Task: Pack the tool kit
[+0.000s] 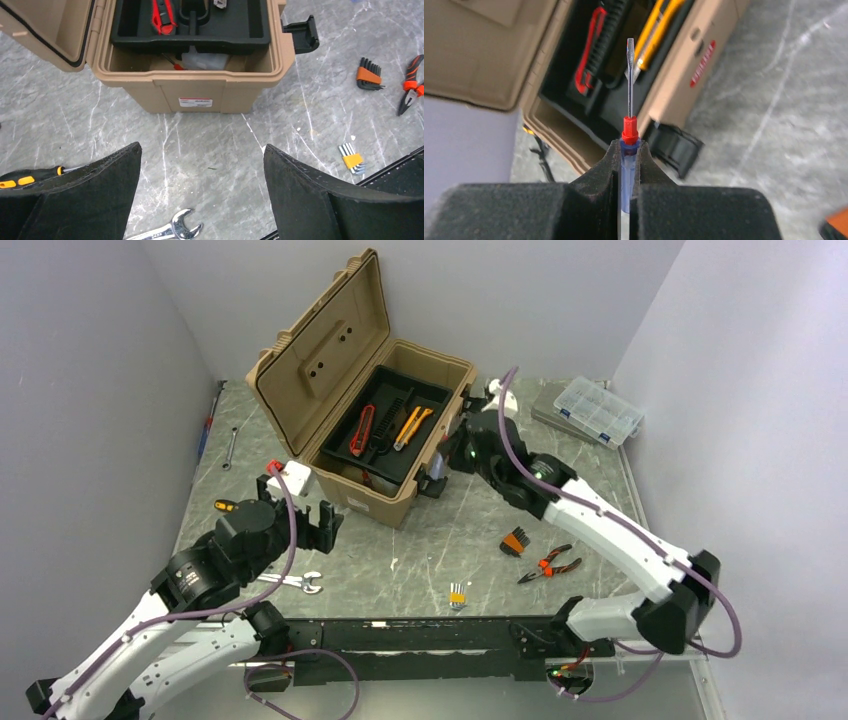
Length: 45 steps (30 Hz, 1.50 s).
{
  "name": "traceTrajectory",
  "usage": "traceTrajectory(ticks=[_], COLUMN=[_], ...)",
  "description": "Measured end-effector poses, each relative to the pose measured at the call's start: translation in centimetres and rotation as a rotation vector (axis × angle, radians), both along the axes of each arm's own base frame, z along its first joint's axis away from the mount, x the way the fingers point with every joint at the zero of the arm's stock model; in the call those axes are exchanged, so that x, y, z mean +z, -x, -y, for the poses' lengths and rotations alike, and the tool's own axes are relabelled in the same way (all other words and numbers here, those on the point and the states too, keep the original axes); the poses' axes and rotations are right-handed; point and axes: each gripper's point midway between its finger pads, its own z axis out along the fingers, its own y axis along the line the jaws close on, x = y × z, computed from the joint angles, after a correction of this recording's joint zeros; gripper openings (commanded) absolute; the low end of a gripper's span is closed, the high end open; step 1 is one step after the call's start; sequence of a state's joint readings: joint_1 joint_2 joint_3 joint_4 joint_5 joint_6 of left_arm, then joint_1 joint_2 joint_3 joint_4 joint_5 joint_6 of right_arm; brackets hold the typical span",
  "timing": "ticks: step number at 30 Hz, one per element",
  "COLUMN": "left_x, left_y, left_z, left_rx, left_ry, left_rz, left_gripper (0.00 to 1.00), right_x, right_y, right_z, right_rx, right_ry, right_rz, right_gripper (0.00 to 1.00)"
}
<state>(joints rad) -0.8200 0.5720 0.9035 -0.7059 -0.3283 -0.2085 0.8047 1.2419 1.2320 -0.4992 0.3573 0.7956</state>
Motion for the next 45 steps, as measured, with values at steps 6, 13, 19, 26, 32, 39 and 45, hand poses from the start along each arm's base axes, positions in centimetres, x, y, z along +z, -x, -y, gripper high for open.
traceTrajectory(ticks=[6,13,19,26,32,39,45], left_x=[-0.9,-1.2,-1.5,-2.4,-3.5,-6.0,-7.9], left_y=[0.2,0.6,0.7,0.7,0.8,1.7,3.9], left_z=[-0.8,-1.2,-1.2,0.0,2.1,6.4,10.5], left_rx=[0.029,0.029,0.026,-0.019,-0.097,-0.24,-0.361], left_ry=[-0.017,-0.017,-0.027,-0.045,-0.052,-0.091,-0.128], left_rz=[-0.02,-0.021,-0.031,-0.074,-0.132,-0.244,-0.309], left_gripper=[0.9,0.9,0.86,0.87,0.83,0.83,0.81], right_x=[0.7,-1.9,-4.3,-4.0,-1.5,-0.6,-8.0], right_y=[-6.0,-10.7,-11.7,-12.0,-9.5,-3.0,3.2], right_z=[-3.2,-7.0,-7.8,-6.9,-4.5,1.4,5.6], right_rx=[-0.003,0.046,0.057,0.065,0.102,0.129,0.167], right_ry=[-0.078,-0.094,-0.097,-0.116,-0.09,-0.004,0.083], right_rz=[0.024,-0.029,-0.093,-0.103,-0.044,0.046,-0.057], right_gripper=[0.0,0.08,0.43,0.43,0.44,0.39,0.4])
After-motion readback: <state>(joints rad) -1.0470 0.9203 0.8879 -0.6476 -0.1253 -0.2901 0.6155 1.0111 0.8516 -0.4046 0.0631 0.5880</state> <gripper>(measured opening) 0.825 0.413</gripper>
